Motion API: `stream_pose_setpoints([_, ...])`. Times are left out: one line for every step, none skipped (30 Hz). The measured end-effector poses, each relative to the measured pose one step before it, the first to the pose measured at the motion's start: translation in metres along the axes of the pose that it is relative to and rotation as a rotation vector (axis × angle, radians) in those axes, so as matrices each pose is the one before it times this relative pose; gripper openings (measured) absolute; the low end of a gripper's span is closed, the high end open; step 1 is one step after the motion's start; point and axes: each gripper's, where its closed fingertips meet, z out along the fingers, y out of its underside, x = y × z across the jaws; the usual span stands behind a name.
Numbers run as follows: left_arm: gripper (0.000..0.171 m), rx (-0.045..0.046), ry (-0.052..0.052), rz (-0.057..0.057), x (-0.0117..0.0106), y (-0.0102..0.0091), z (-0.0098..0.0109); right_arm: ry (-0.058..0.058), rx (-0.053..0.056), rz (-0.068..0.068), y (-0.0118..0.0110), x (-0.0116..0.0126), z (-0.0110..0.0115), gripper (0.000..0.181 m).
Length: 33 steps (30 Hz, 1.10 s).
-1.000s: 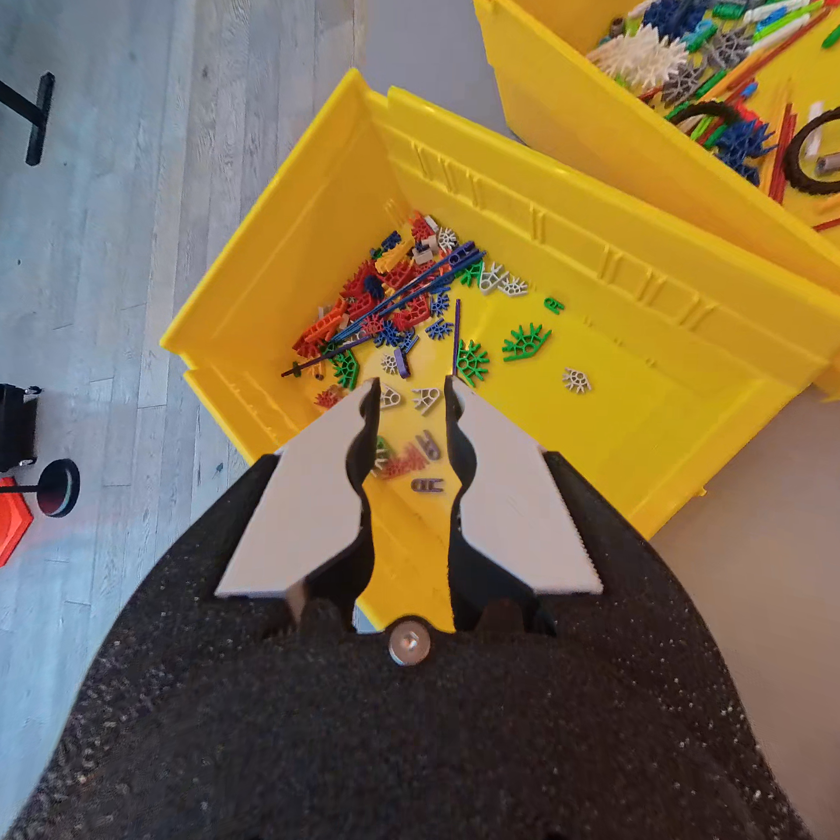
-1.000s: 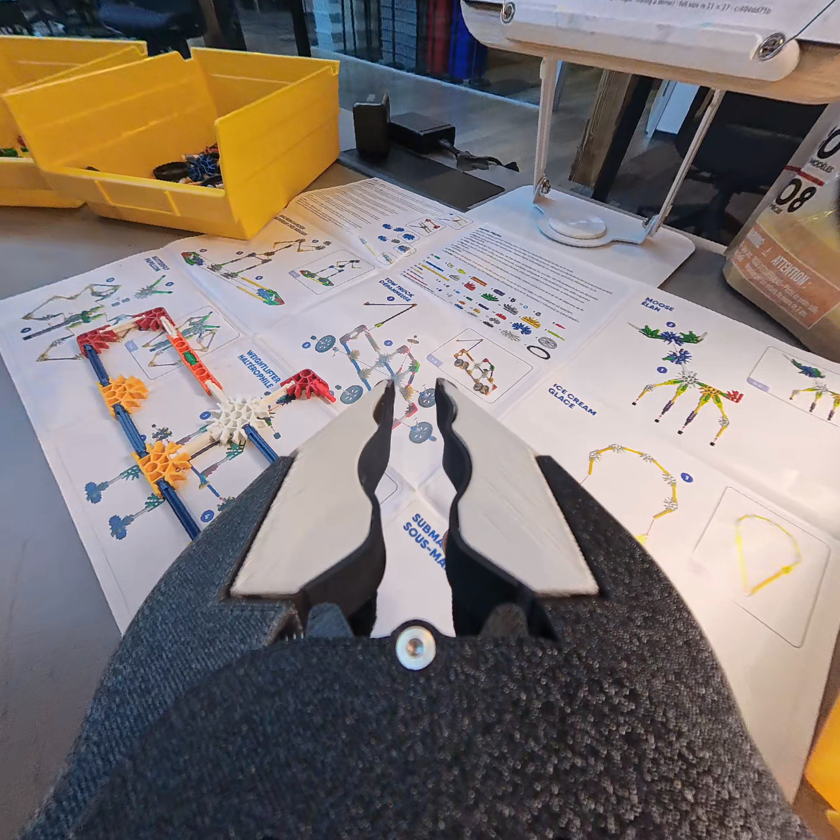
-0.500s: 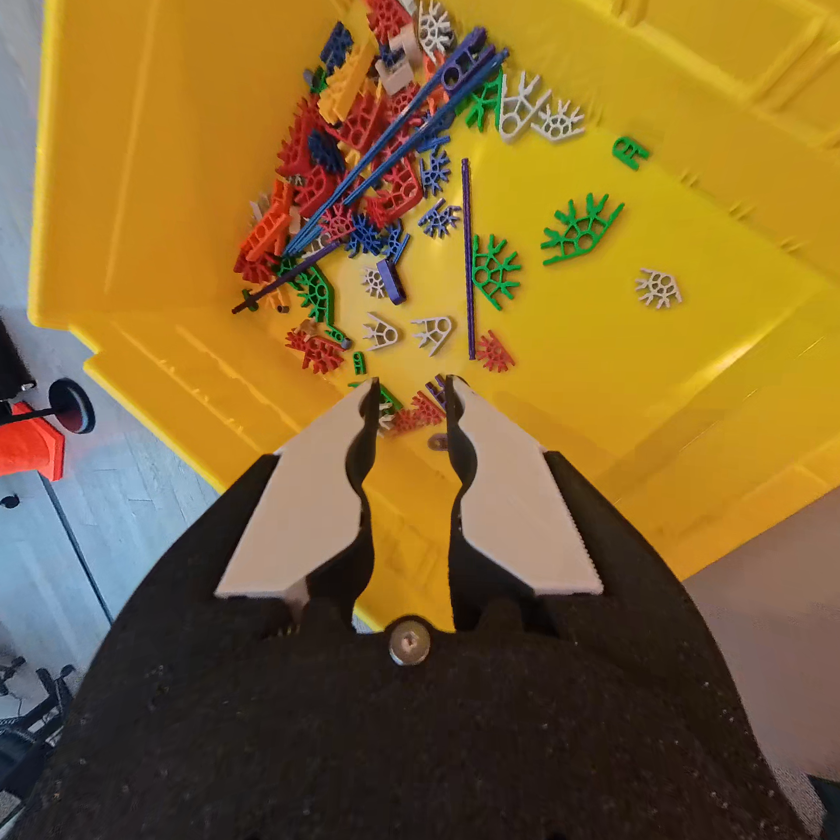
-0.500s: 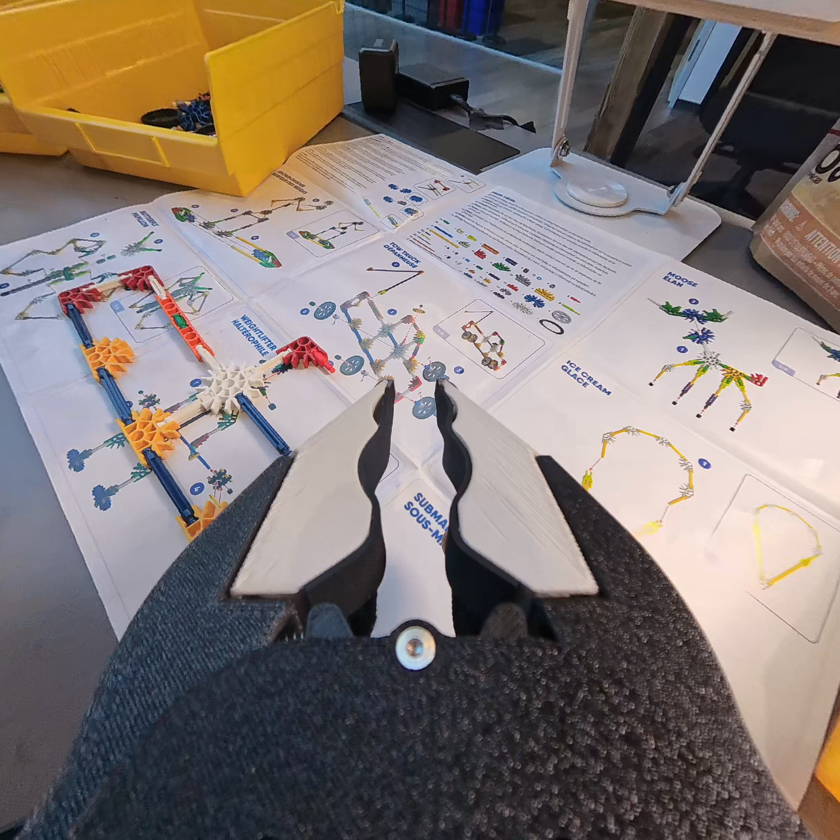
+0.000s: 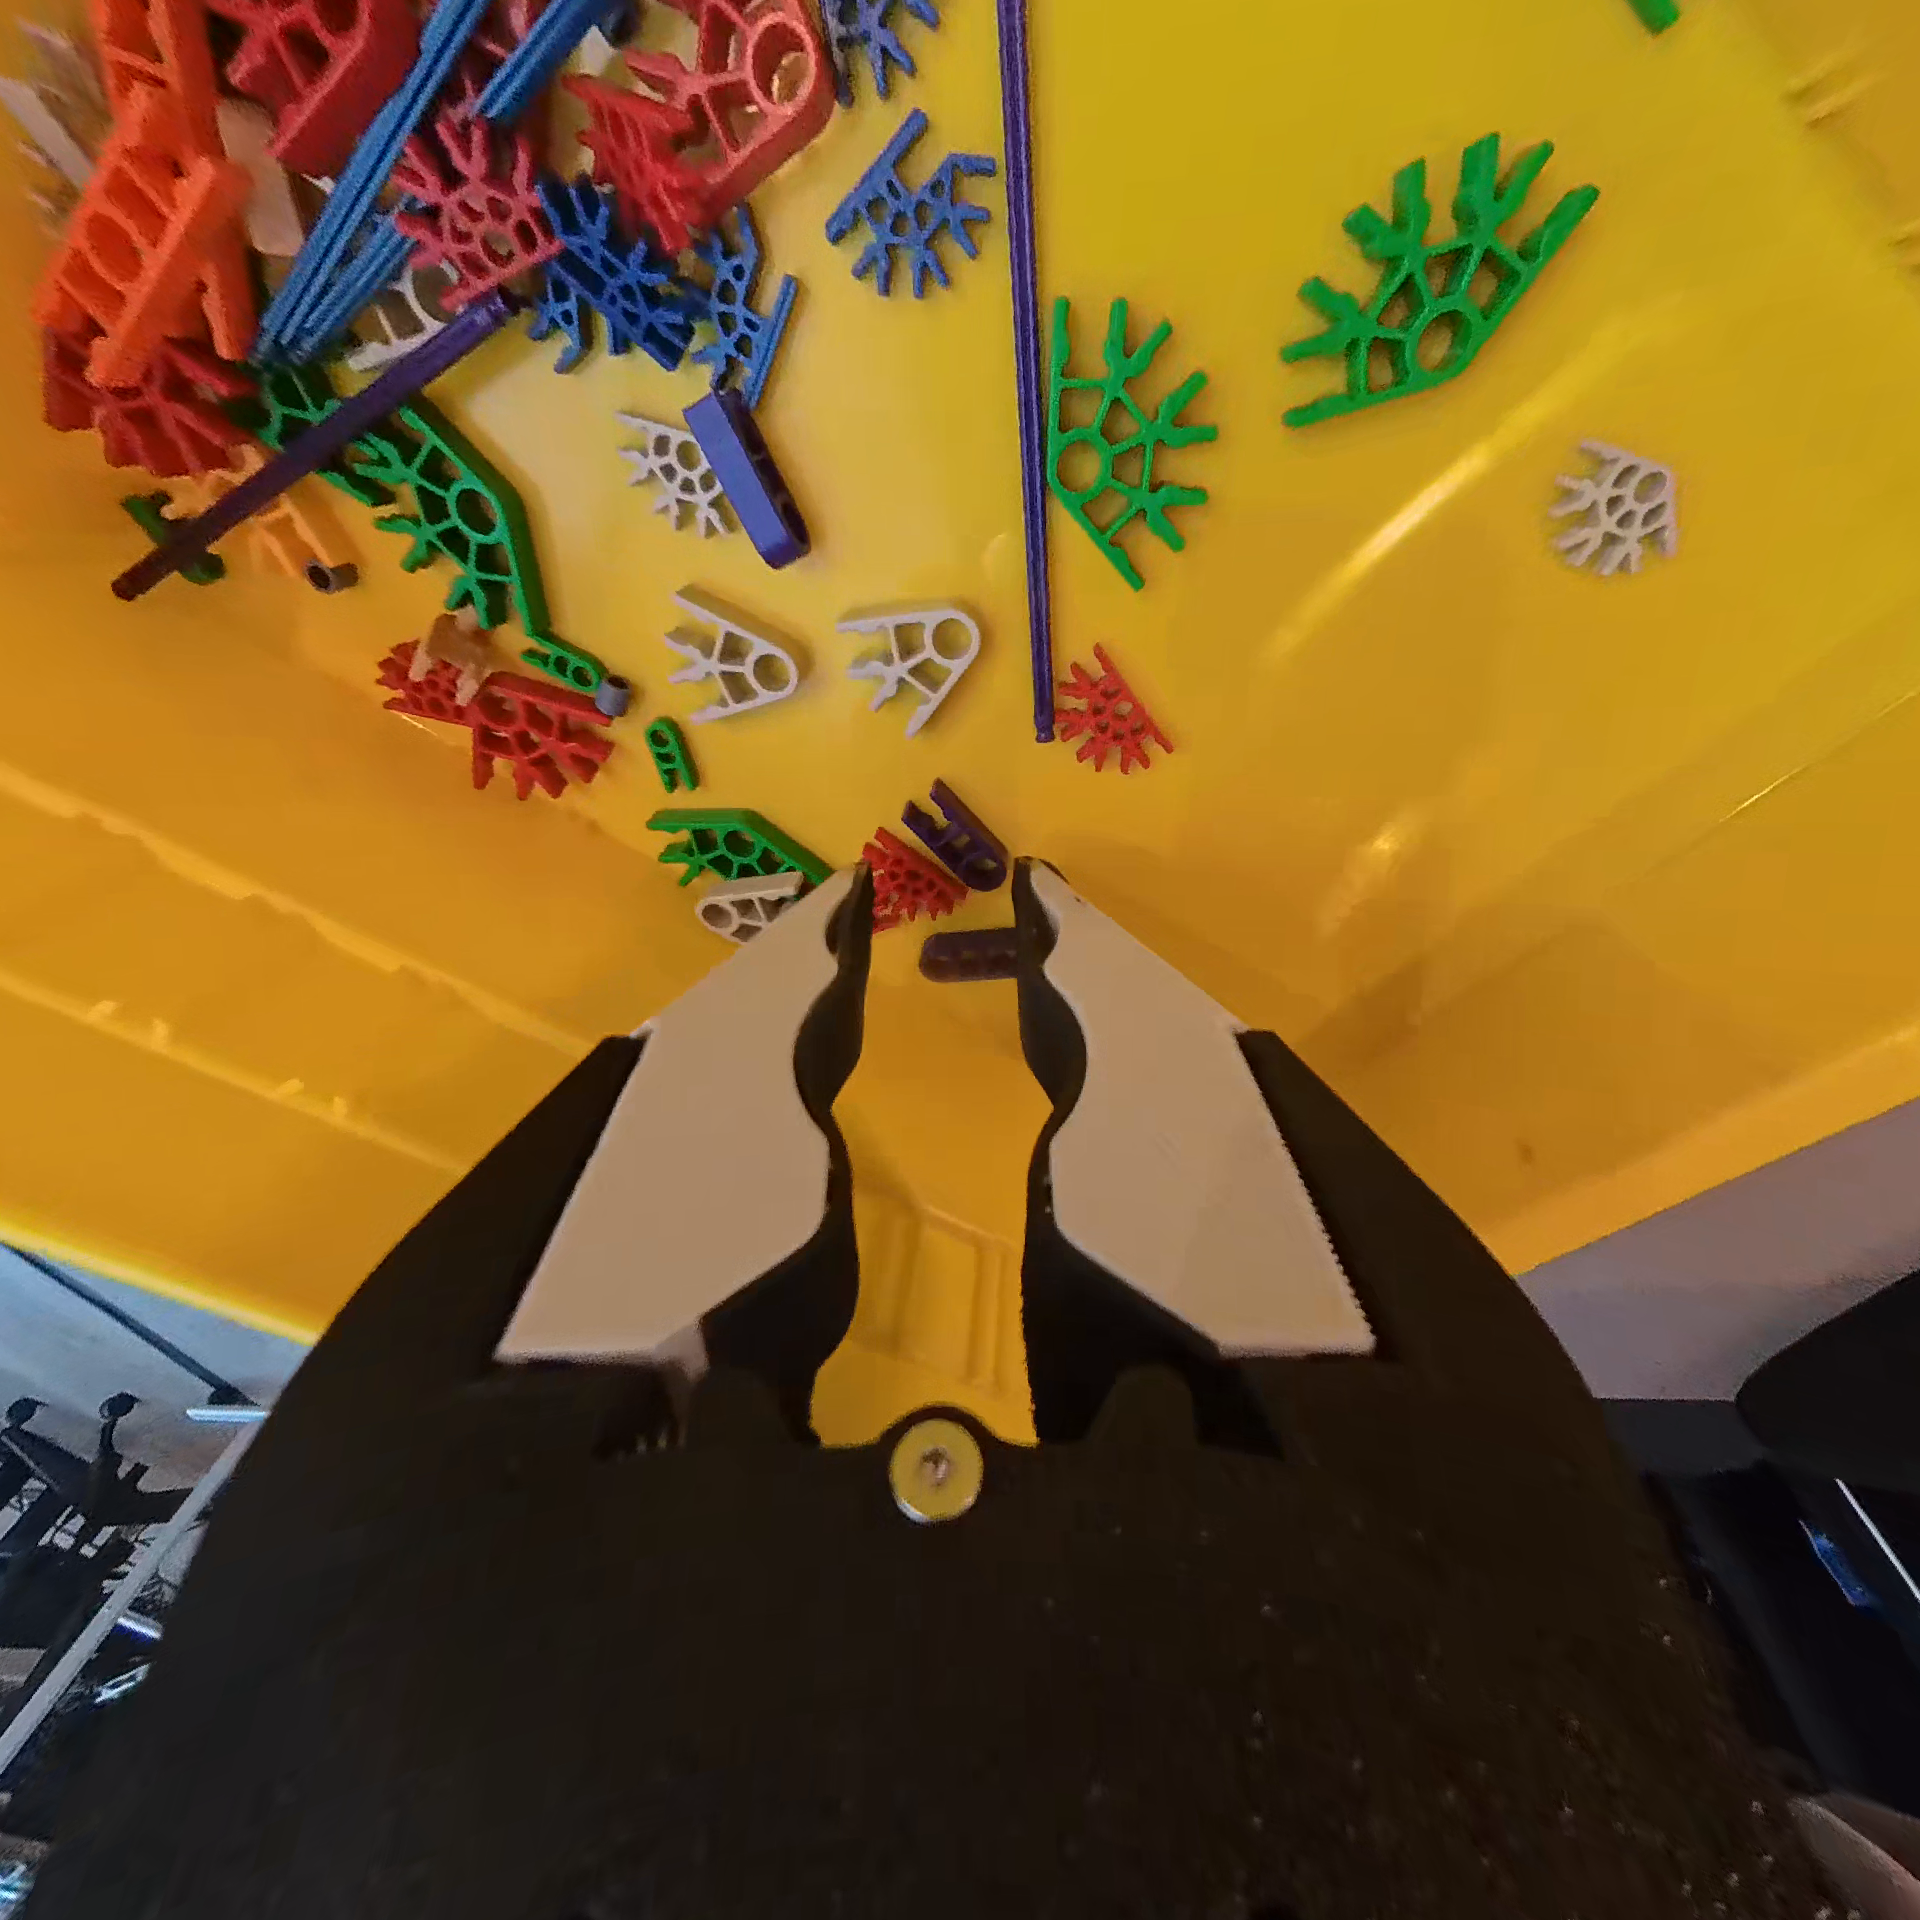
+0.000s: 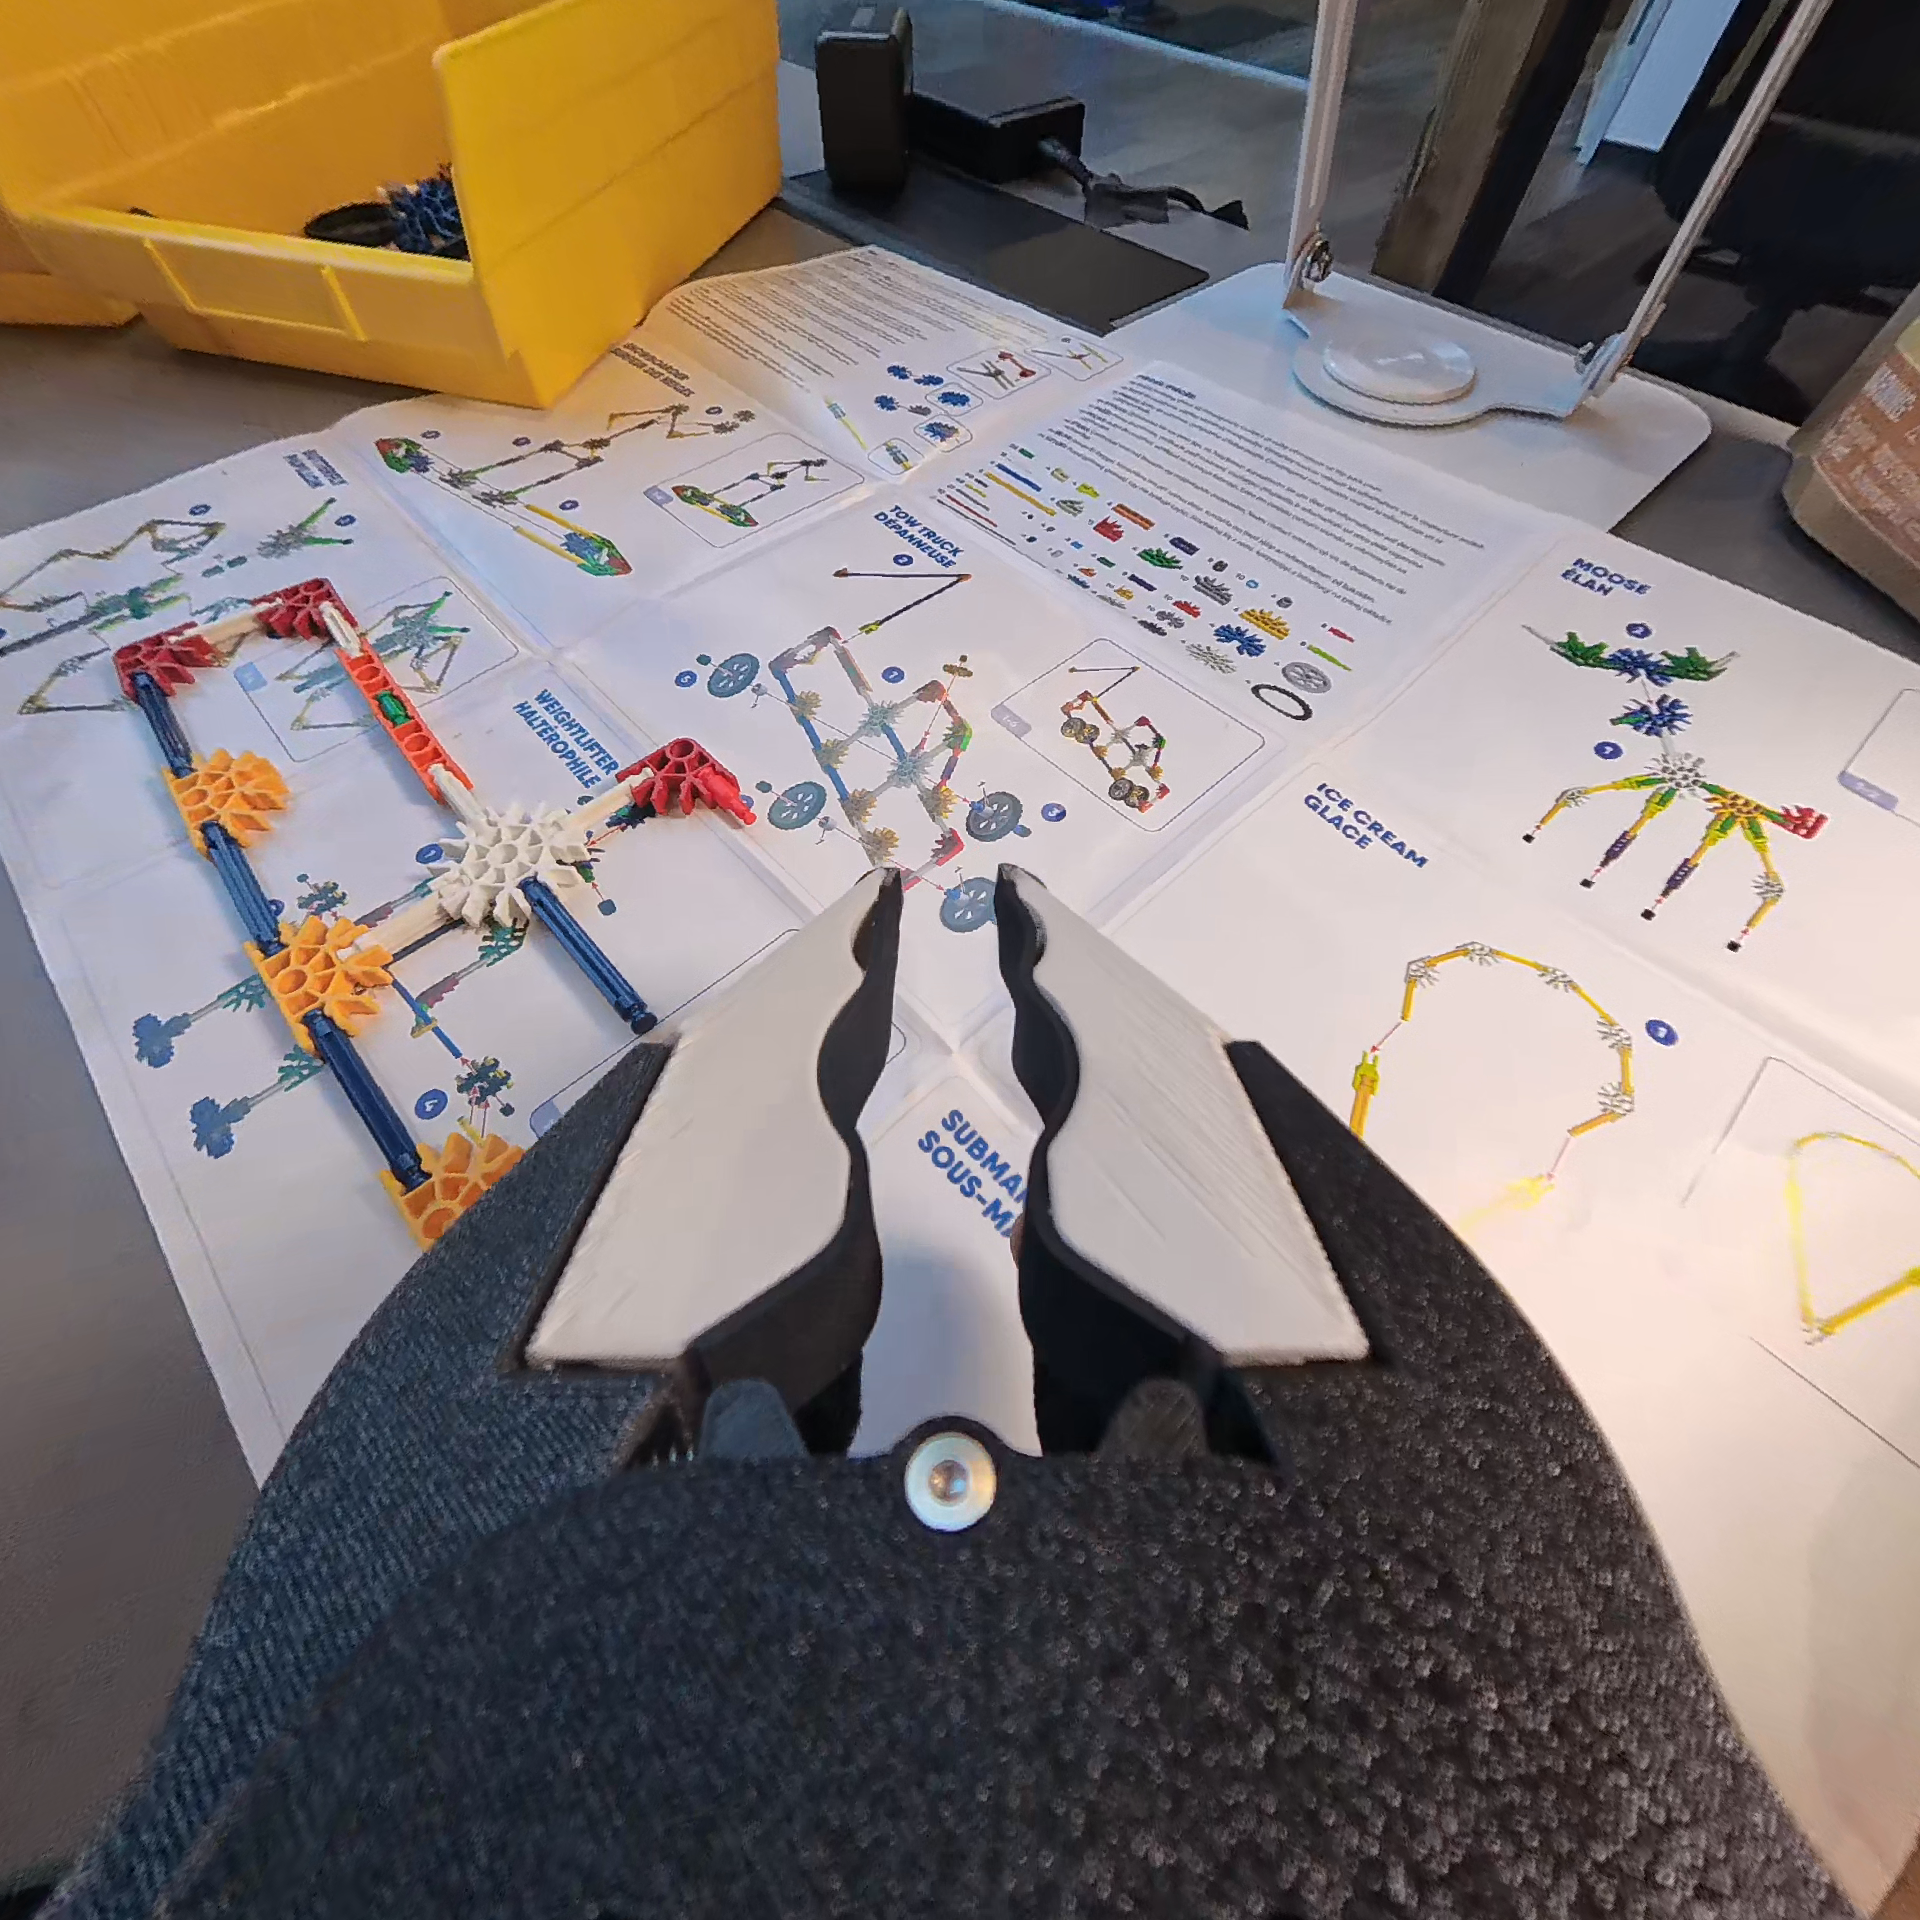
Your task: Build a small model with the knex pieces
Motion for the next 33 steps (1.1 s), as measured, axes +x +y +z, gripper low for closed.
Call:
stream_pose_setpoints([0.023,-0.00627,0.0016,-0.0027,-0.00048,-0.00102,0.00212,0.0008,0.0021,0.0078,-0.00014,0.00089,-0.00012,0.017])
stream_pose_setpoints([0.020,-0.00742,0.0048,-0.0016,0.00044,-0.00101,0.00217,0.0000,0.0003,0.0065,-0.00001,0.00065,-0.00003,0.017])
stream_pose_setpoints([0.018,-0.00945,0.0016,-0.0003,0.00036,-0.00040,0.00239,0.0002,-0.0006,0.0050,0.00013,0.00061,0.00008,0.017])
stream_pose_setpoints([0.016,-0.00607,-0.0105,0.0019,-0.00130,-0.00073,0.00130,0.0004,0.0003,0.0029,0.00006,0.00029,0.00004,0.017])
stream_pose_setpoints([0.013,0.00137,-0.0102,0.0014,-0.00162,-0.00151,-0.00014,0.0000,0.0009,0.0013,-0.00003,0.00012,-0.00015,0.017])
stream_pose_setpoints([0.013,-0.00008,0.0060,-0.0044,0.00074,-0.00119,0.00011,0.0001,0.0014,0.0009,-0.00014,0.00013,-0.00003,0.017])
stream_pose_setpoints([0.013,-0.00221,0.0012,-0.0007,-0.00002,-0.00057,0.00008,-0.0007,0.0015,0.0011,-0.00018,-0.00005,-0.00019,0.017])
stream_pose_setpoints([0.013,-0.00441,-0.0014,0.0025,-0.00004,0.00002,0.00000,-0.0015,0.0004,0.0012,-0.00002,-0.00003,-0.00006,0.017])
stream_pose_setpoints([0.013,-0.00391,-0.0036,0.0030,-0.00029,0.00005,0.00013,-0.0013,0.0001,0.0013,0.00008,-0.00005,0.00004,0.017])
stream_pose_setpoints([0.012,-0.00254,-0.0055,0.0032,-0.00041,0.00001,0.00002,-0.0012,0.0007,0.0010,-0.00006,0.00003,-0.00004,0.017])
stream_pose_setpoints([0.011,-0.00021,-0.0055,0.0032,-0.00026,-0.00008,0.00009,-0.0013,0.0006,0.0007,-0.00005,-0.00019,-0.00004,0.017])
stream_pose_setpoints([0.009,0.00269,-0.0027,0.0019,0.00017,-0.00018,0.00023,-0.0009,0.0005,0.0008,-0.00001,-0.00001,-0.00010,0.017])
stream_pose_setpoints([0.007,0.00406,0.0004,0.0007,0.00038,-0.00031,0.00027,-0.0010,0.0007,0.0007,-0.00008,-0.00005,0.00000,0.017])
stream_pose_setpoints([0.007,0.00455,-0.0020,-0.0010,-0.00003,-0.00007,0.00005,-0.0010,0.0004,0.0000,-0.00001,-0.00010,-0.00006,0.017])
stream_pose_setpoints([0.007,0.00513,-0.0011,-0.0016,0.00001,0.00004,0.00003,-0.0009,-0.0003,-0.0009,0.00011,-0.00020,0.00007,0.017])
stream_pose_setpoints([0.007,0.00544,-0.0011,-0.0007,-0.00006,0.00000,0.00005,-0.0007,-0.0016,-0.0010,0.00022,-0.00024,0.00015,0.017])
stream_pose_setpoints([0.007,0.00513,-0.0013,0.0003,-0.00009,0.00016,-0.00008,-0.0004,-0.0031,-0.0013,0.00035,-0.00024,0.00045,0.017])
stream_pose_setpoints([0.007,0.00466,-0.0009,-0.0001,0.00004,0.00011,0.00007,0.0001,-0.0040,-0.0016,0.00057,-0.00015,0.00043,0.017])
stream_pose_setpoints([0.007,0.00455,-0.0013,0.0006,-0.00007,0.00003,-0.00005,0.0007,-0.0032,-0.0025,0.00039,-0.00019,0.00037,0.017])
stream_pose_setpoints([0.007,0.00375,-0.0019,0.0013,0.00001,0.00017,-0.00003,0.0009,-0.0018,-0.0033,0.00029,-0.00034,0.00028,0.017])
stream_pose_setpoints([0.007,0.00215,-0.0017,0.0012,-0.00001,0.00017,-0.00006,0.0012,-0.0009,-0.0033,0.00015,-0.00022,0.00013,0.017])
stream_pose_setpoints([0.007,0.00083,-0.0021,0.0005,-0.00009,0.00032,0.00006,0.0006,-0.0003,-0.0022,0.00002,-0.00012,0.00004,0.017])
stream_pose_setpoints([0.007,0.00067,-0.0036,0.0014,-0.00009,0.00040,-0.00009,0.0007,-0.0004,-0.0011,0.00001,-0.00009,0.00007,0.017])
stream_pose_setpoints([0.007,0.00011,-0.0042,0.0032,-0.00018,0.00039,-0.00015,0.0003,-0.0009,-0.0010,0.00015,-0.00006,0.00011,0.017])
stream_pose_setpoints([0.007,-0.00004,-0.0036,0.0030,-0.00011,0.00061,-0.00015,-0.0001,-0.0013,-0.0012,0.00016,-0.00014,0.00017,0.017])
stream_pose_setpoints([0.007,0.00107,-0.0029,0.0021,-0.00001,0.00048,-0.00046,0.0000,-0.0014,-0.0018,0.00021,-0.00018,0.00012,0.017])
stream_pose_setpoints([0.007,0.00248,-0.0030,0.0002,-0.00016,0.00048,-0.00072,-0.0001,-0.0010,-0.0035,0.00015,-0.00038,0.00012,0.017])
stream_pose_setpoints([0.007,0.00399,-0.0022,-0.0006,-0.00028,0.00037,-0.00097,-0.0007,-0.0007,-0.0051,0.00003,-0.00067,0.00008,0.017])
stream_pose_setpoints([0.007,0.00498,-0.0026,-0.0007,-0.00027,0.00025,-0.00122,-0.0006,-0.0014,-0.0057,0.00024,-0.00080,0.00000,0.017])
stream_pose_setpoints([0.007,0.00579,-0.0026,-0.0010,-0.00021,0.00027,-0.00147,-0.0012,-0.0023,-0.0059,0.00026,-0.00077,0.00017,0.017])
stream_pose_setpoints([0.007,0.00684,-0.0011,-0.0016,-0.00010,0.00010,-0.00158,-0.0017,-0.0023,-0.0056,0.00037,-0.00081,0.00014,0.017])
stream_pose_setpoints([0.007,0.00757,-0.0008,-0.0022,0.00009,-0.00019,-0.00167,-0.0013,-0.0021,-0.0053,0.00021,-0.00082,0.00019,0.017])
stream_pose_setpoints([0.007,0.00626,-0.0020,-0.0022,0.00006,-0.00002,-0.00158,-0.0021,-0.0018,-0.0055,0.00029,-0.00087,0.00018,0.017])
